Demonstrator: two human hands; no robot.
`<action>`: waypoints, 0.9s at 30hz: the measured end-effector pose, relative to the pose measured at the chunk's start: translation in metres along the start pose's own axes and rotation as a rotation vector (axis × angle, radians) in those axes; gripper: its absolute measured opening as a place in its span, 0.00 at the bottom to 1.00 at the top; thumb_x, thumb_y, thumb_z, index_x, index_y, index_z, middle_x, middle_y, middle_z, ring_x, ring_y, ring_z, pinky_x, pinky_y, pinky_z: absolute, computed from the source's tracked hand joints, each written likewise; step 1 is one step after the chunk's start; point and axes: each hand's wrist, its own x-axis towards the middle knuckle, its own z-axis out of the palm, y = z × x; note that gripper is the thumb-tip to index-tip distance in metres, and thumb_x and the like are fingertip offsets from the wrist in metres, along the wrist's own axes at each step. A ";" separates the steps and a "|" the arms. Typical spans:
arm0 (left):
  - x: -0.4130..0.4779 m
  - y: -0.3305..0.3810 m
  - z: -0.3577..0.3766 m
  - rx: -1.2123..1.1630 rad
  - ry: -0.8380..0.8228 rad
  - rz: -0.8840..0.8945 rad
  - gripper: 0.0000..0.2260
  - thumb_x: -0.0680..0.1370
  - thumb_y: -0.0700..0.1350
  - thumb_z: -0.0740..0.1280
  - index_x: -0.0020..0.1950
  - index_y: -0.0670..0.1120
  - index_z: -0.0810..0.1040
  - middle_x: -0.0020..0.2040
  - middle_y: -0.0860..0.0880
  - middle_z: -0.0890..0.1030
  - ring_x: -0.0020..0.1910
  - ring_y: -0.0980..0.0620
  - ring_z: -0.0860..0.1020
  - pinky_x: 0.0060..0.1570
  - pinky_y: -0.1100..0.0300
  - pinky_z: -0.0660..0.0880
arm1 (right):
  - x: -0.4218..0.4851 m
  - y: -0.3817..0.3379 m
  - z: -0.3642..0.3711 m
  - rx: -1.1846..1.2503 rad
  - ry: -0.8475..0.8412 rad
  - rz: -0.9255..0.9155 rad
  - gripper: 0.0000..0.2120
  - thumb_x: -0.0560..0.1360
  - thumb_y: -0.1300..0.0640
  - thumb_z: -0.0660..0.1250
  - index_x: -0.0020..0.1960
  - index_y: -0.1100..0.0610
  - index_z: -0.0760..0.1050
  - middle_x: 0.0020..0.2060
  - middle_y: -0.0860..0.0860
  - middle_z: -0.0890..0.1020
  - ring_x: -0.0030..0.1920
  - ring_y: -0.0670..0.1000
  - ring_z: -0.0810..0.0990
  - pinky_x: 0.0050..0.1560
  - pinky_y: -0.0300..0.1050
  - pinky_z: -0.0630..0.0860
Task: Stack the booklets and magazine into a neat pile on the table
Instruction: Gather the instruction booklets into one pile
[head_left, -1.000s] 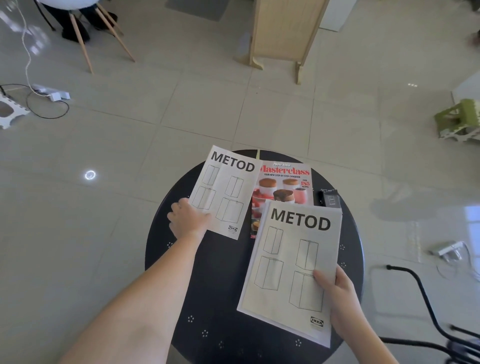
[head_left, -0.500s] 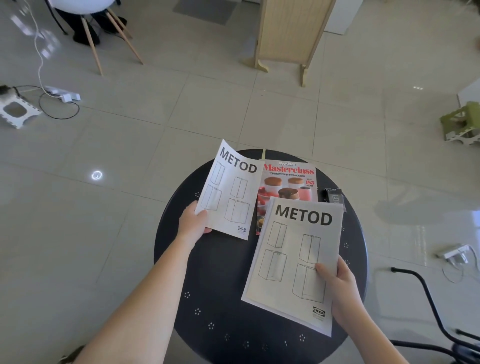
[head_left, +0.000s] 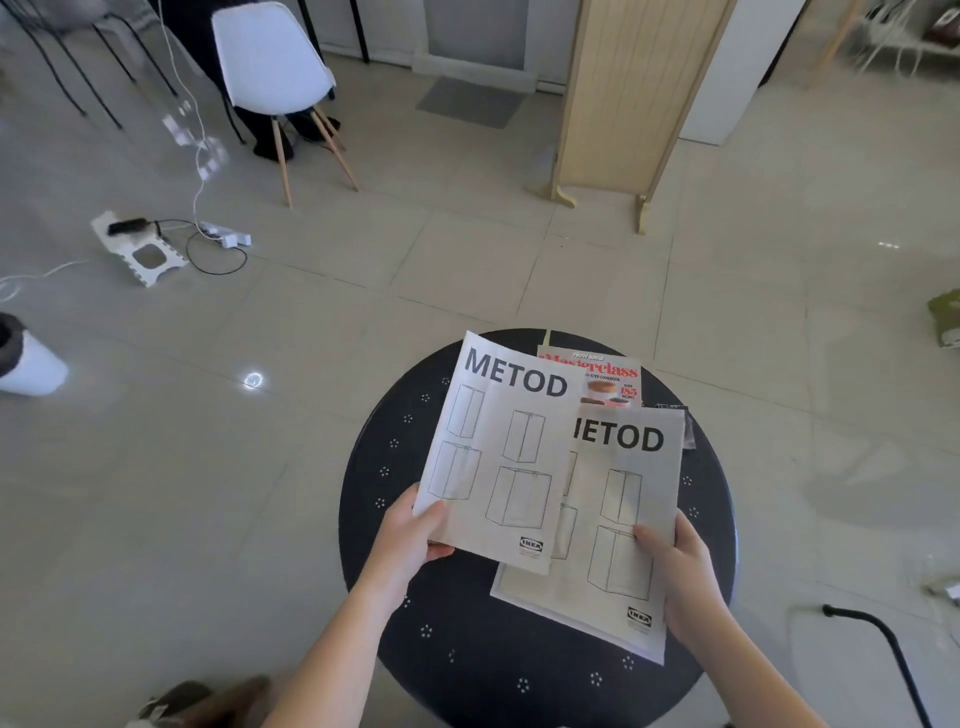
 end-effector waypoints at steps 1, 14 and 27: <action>-0.009 -0.004 0.006 0.013 -0.011 0.001 0.13 0.86 0.44 0.65 0.66 0.58 0.82 0.59 0.53 0.88 0.61 0.48 0.85 0.53 0.50 0.87 | -0.002 -0.002 -0.002 0.009 -0.009 0.002 0.14 0.84 0.64 0.66 0.58 0.46 0.81 0.56 0.54 0.88 0.54 0.62 0.88 0.56 0.65 0.84; -0.075 -0.022 0.064 0.253 -0.056 0.036 0.19 0.79 0.57 0.74 0.68 0.59 0.75 0.66 0.66 0.81 0.70 0.59 0.77 0.77 0.46 0.72 | -0.030 -0.026 -0.038 0.081 -0.182 -0.042 0.15 0.84 0.67 0.64 0.62 0.52 0.82 0.54 0.58 0.90 0.53 0.66 0.88 0.58 0.71 0.83; -0.093 -0.013 0.115 0.079 0.013 0.184 0.11 0.86 0.51 0.66 0.69 0.60 0.77 0.65 0.62 0.84 0.65 0.65 0.79 0.56 0.68 0.74 | -0.051 -0.030 -0.048 0.069 -0.239 -0.033 0.15 0.84 0.58 0.61 0.57 0.53 0.86 0.51 0.59 0.90 0.51 0.62 0.89 0.58 0.64 0.84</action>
